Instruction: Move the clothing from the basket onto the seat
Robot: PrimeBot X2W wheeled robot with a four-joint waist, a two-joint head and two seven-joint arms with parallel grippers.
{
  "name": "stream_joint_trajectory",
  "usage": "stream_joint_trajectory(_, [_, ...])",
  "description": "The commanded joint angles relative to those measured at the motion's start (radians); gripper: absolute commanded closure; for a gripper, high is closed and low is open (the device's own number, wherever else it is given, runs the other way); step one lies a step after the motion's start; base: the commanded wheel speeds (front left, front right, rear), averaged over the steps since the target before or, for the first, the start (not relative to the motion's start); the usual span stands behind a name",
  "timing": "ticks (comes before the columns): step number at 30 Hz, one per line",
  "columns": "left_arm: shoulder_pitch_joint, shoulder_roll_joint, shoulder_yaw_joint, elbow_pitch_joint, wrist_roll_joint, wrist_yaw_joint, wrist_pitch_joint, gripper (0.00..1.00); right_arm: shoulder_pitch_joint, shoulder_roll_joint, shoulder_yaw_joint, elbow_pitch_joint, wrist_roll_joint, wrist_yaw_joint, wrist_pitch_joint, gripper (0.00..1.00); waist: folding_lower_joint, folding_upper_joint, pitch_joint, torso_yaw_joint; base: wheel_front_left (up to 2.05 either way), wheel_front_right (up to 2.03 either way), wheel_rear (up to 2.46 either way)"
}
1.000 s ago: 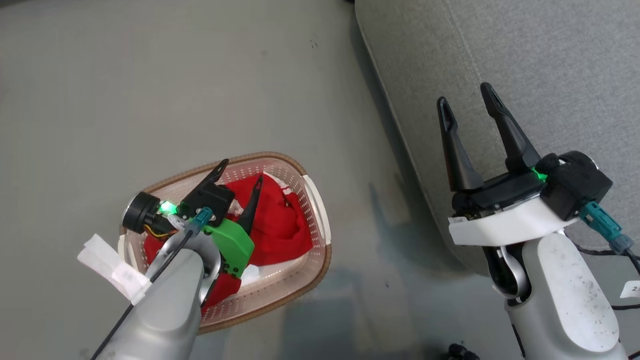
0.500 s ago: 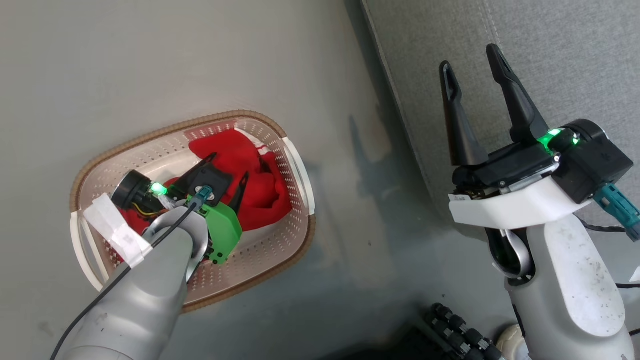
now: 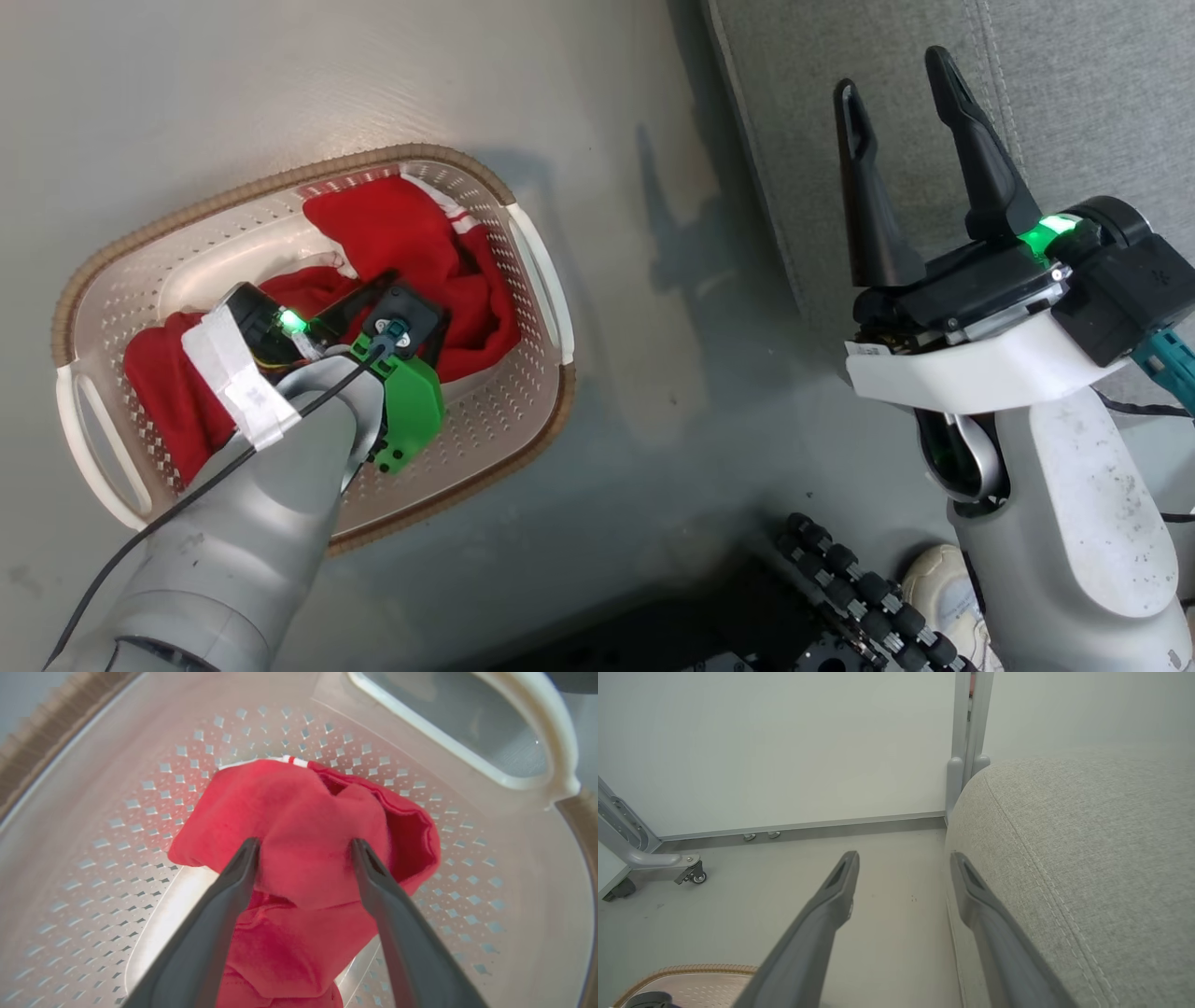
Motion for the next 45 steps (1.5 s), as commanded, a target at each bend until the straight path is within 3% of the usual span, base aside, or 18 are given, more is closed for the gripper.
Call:
stream_joint_trajectory(1, [-0.027,0.006,-0.018,0.01,-0.004,-0.002,0.009,0.0,-0.015,-0.002,-0.003,-0.006,0.006,-0.001,-0.003,0.0,-0.0002,0.0092,0.029,-0.004,0.0,0.0,0.0])
stream_joint_trajectory(14, [-0.115,0.005,-0.145,0.046,-0.029,-0.002,0.099,0.0,-0.017,-0.002,-0.015,-0.021,-0.008,-0.001,-0.003,0.0,-0.0002,0.0092,0.112,0.001,0.0,0.0,0.0])
stream_joint_trajectory(15, [-0.113,0.003,-0.15,0.047,-0.038,-0.001,0.108,0.1,-0.016,-0.002,-0.015,-0.022,-0.009,-0.001,-0.003,0.0,-0.0002,0.0092,0.113,0.001,0.0,0.0,0.0])
stream_joint_trajectory(16, [-0.115,0.002,-0.159,0.048,-0.04,-0.001,0.113,0.63,-0.016,-0.001,-0.014,-0.02,-0.01,-0.001,-0.003,0.0,-0.0002,0.0092,0.114,0.002,0.0,0.0,0.0])
stream_joint_trajectory(17, [-0.117,0.0,-0.165,0.049,-0.045,-0.001,0.116,0.99,-0.017,-0.002,-0.014,-0.019,-0.01,-0.001,-0.003,0.0,-0.0002,0.0092,0.114,0.002,0.0,0.0,0.0])
stream_joint_trajectory(28, [-0.11,-0.025,-0.235,0.049,-0.112,-0.001,0.087,1.0,-0.015,-0.002,-0.011,0.002,-0.023,-0.001,-0.003,0.0,-0.0002,0.0092,0.056,0.022,0.0,0.0,0.0])
stream_joint_trajectory(45, [0.021,-0.059,-0.305,-0.022,-0.225,-0.001,-0.001,1.0,0.052,-0.002,0.0,0.083,-0.062,-0.001,-0.003,0.0,-0.0002,0.0092,-0.234,0.114,0.0,0.0,0.0])
